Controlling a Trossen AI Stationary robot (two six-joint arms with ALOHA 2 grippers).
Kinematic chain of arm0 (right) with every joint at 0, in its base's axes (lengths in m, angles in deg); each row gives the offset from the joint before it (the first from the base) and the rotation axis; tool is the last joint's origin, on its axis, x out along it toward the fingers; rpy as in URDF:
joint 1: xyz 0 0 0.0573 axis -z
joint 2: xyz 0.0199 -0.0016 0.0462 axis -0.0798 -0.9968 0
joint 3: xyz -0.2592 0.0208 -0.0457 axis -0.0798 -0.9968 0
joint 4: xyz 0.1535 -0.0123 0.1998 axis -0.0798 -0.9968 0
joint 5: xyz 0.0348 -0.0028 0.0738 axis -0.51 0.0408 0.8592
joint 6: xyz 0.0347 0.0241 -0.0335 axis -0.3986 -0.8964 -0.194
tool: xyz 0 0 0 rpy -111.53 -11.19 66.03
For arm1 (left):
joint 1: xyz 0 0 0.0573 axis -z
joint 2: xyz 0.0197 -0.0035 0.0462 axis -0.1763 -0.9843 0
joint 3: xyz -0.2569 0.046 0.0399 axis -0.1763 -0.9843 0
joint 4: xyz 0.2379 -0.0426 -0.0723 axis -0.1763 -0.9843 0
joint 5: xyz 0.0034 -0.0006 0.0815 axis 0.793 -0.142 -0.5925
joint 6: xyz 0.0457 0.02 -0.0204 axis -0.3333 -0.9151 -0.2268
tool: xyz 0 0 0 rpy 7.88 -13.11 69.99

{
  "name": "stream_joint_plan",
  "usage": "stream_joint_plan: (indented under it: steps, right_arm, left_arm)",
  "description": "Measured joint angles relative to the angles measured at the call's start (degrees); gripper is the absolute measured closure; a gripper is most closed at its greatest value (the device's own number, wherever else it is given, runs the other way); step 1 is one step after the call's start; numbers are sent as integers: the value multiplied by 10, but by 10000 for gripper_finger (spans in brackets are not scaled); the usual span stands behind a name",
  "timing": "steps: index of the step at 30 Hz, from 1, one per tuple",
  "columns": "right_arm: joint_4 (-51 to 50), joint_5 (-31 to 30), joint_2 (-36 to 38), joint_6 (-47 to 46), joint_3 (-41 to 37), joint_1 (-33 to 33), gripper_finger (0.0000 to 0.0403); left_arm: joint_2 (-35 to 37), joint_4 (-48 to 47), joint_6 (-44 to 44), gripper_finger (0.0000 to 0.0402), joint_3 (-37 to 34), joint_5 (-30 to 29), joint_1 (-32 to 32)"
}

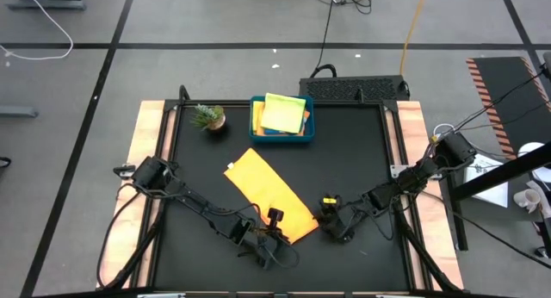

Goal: Fold microfiber towels
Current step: Fold the orange microfiber cloth

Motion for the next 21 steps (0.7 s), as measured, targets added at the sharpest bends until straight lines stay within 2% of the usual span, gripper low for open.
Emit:
stream_joint_plan:
  steps: [3, 11, 21]
  right_arm:
    - [17, -30, 0, 8, -13, -10, 177]
    - [79, -32, 0, 0, -36, -19, 185]
    - [183, -28, -84, 7, -35, -19, 186]
  left_arm:
    - [0, -1, 1, 396, 0, 0, 0]
    - [6, -5, 15, 399, 0, -11, -3]
    - [21, -20, 36, 398, 1, -18, -6]
